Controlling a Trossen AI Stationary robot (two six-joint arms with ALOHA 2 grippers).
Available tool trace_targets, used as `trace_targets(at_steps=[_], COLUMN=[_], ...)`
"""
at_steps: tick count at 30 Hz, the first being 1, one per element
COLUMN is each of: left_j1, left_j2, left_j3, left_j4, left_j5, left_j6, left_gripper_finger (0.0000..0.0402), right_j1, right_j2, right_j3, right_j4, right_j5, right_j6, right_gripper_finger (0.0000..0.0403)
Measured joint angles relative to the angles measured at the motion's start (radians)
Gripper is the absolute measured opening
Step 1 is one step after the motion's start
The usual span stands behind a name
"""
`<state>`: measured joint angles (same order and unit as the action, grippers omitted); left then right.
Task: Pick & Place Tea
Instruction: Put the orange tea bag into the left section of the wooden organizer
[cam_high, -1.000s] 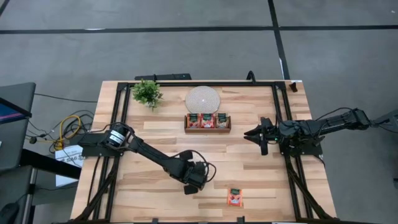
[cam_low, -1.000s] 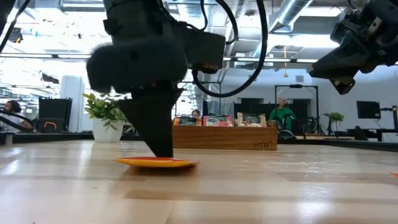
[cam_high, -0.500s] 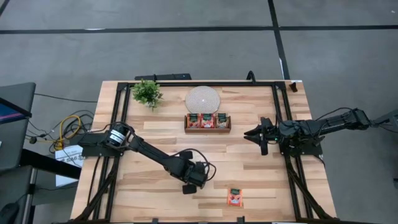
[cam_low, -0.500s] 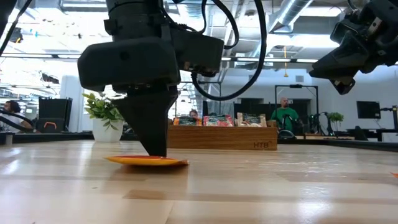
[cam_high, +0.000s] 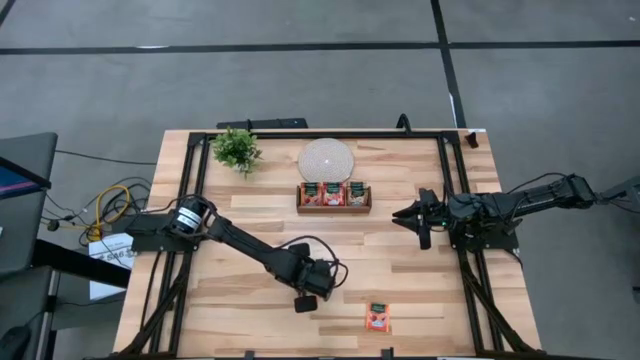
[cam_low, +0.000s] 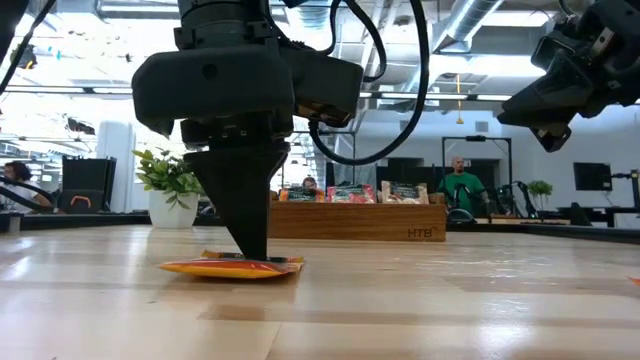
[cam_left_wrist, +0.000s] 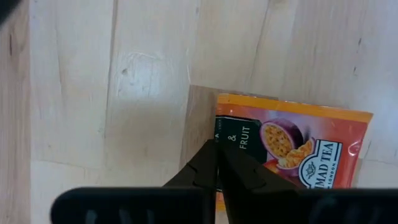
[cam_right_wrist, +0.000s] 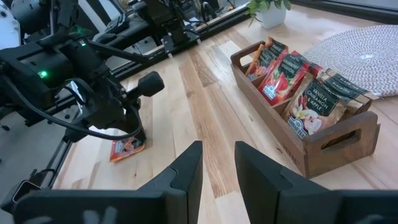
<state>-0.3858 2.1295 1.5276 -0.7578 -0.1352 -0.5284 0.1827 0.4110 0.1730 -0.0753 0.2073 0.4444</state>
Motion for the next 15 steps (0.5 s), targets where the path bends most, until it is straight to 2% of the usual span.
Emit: trace_targets(at_steps=[9, 15], left_j1=[0.013, 0.017], left_j2=[-0.002, -0.026], left_j3=[0.000, 0.000], left_j4=[-0.003, -0.036], left_j5=[-0.005, -0.048], left_j6=[0.005, 0.019], left_gripper_finger=[0.0000, 0.0000], right_j1=[0.000, 0.000], right_j2=[0.000, 0.000], right_j3=[0.000, 0.000], right_j4=[0.000, 0.000], right_j5=[0.000, 0.000], right_j6=[-0.007, -0.007], right_gripper_finger=[0.0086, 0.0086])
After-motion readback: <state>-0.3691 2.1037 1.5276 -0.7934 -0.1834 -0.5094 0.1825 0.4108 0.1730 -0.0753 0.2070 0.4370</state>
